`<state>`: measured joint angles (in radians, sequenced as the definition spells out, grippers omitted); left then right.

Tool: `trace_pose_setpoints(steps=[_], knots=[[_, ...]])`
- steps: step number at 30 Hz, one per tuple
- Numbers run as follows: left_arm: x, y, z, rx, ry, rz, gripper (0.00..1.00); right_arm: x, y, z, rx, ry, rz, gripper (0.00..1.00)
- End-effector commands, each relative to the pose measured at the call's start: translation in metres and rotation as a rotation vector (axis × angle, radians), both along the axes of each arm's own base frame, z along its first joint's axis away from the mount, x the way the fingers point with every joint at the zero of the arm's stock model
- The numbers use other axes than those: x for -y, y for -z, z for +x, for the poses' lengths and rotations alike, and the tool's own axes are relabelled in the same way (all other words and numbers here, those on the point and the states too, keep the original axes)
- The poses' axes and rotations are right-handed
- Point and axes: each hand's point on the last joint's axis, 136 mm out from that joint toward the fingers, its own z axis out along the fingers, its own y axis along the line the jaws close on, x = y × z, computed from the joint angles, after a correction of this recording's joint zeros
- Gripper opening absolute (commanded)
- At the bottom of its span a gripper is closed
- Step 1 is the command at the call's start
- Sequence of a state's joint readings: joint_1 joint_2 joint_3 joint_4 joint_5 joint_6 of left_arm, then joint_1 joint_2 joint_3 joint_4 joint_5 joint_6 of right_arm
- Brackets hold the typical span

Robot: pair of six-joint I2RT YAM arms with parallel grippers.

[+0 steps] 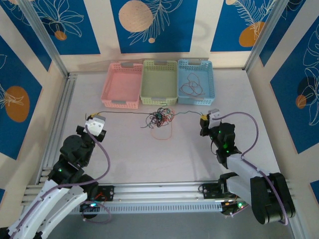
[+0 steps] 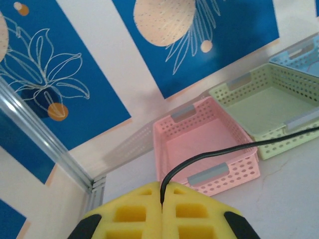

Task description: Untangle the cables

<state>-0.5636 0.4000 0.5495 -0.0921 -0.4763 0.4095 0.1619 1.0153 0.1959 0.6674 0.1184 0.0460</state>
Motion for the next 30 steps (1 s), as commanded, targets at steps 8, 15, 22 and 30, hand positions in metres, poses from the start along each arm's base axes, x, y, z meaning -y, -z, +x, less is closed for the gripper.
trace_pose_setpoints(steps=[8, 15, 22, 30], knots=[[-0.056, -0.036, -0.013, 0.144, -0.256, -0.094, 0.0, 0.08, 0.019, -0.005, -0.115, 0.408, 0.171, 0.0], [-0.07, -0.041, -0.018, 0.171, -0.318, -0.099, 0.0, 0.11, 0.028, -0.014, -0.164, 0.569, 0.253, 0.0], [-0.097, -0.051, -0.031, 0.238, -0.437, -0.161, 0.0, 0.134, 0.04, -0.025, -0.233, 0.719, 0.314, 0.0], [-0.104, -0.05, -0.033, 0.238, -0.472, -0.174, 0.0, 0.145, 0.045, -0.032, -0.26, 0.788, 0.348, 0.0]])
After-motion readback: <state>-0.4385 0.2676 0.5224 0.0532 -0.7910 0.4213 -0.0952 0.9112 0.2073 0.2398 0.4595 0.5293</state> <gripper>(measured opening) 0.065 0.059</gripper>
